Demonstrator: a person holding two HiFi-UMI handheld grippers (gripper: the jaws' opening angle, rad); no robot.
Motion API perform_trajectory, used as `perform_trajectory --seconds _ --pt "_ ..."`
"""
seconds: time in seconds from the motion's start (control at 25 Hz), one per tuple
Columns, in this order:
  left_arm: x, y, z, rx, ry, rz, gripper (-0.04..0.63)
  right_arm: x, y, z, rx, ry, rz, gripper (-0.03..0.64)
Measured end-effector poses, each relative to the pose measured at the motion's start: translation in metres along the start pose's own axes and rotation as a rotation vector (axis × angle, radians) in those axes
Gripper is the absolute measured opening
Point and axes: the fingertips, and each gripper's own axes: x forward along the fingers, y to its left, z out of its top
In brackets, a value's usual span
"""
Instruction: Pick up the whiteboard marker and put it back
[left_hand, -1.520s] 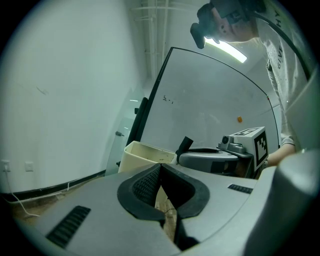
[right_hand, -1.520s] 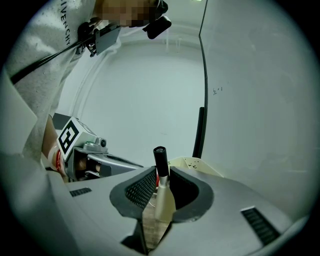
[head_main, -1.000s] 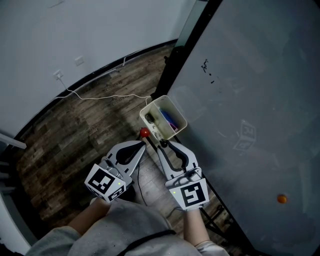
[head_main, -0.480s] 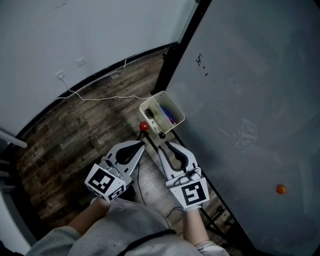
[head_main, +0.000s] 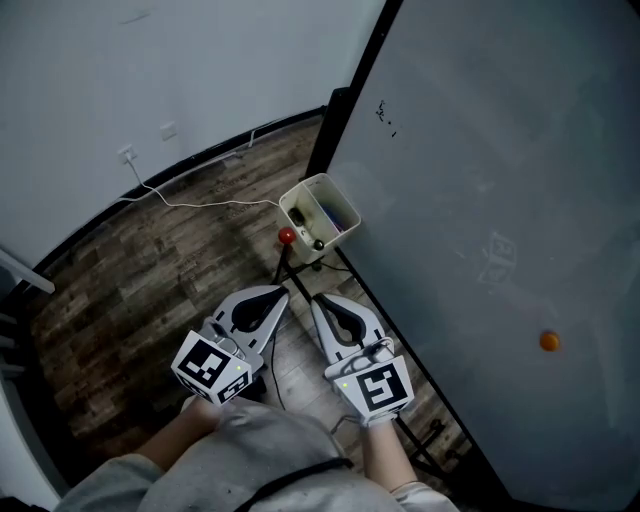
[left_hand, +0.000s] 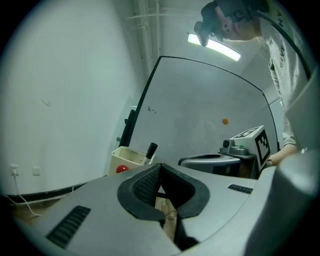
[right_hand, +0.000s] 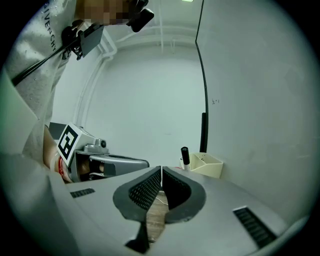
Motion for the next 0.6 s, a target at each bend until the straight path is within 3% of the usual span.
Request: perform_trajectory --seconds 0.6 --pt "-0.042 -0.059 0.000 0.032 -0.025 0.027 0.015 -0.050 0.048 0.014 0.052 -0.028 0.048 0.020"
